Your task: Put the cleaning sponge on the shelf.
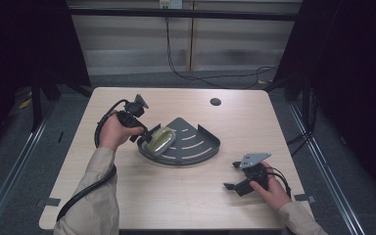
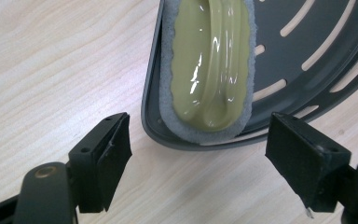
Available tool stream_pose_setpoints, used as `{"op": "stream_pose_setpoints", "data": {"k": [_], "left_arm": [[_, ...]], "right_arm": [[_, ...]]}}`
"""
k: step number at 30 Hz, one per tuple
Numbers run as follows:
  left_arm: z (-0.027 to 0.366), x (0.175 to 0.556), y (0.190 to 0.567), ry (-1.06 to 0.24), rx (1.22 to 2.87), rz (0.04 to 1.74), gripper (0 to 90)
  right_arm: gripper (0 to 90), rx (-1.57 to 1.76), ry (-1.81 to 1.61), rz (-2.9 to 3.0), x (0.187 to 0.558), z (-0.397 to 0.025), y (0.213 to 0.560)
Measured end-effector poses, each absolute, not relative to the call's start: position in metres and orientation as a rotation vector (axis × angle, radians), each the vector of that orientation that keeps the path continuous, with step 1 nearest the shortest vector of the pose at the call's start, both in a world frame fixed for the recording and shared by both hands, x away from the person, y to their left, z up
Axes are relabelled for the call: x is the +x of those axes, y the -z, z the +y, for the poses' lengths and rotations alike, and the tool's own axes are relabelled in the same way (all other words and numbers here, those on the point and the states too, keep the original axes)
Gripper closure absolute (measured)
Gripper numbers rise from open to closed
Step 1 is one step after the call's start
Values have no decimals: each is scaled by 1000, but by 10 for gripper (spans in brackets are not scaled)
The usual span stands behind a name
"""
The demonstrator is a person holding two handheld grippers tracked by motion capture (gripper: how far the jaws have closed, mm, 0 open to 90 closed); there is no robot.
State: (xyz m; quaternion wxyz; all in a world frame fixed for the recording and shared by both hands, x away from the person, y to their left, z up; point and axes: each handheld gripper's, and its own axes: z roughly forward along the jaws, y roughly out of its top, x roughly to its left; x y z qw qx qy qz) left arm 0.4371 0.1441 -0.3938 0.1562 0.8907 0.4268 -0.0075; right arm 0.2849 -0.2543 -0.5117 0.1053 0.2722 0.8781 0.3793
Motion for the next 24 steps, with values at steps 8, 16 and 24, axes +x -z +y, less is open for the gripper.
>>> {"op": "stream_pose_setpoints", "data": {"k": [8,16,24], "left_arm": [[158,425,397,6,2537,1222,218],[174,413,402,2,2501,1218,218],[186,404,413,22,2471,1232,216]], "right_arm": [[106,808,-1118,2592,285,-254,512],[106,803,-1119,2594,285,-254,512],[106,803,-1119,2594,285,-254,512]]}}
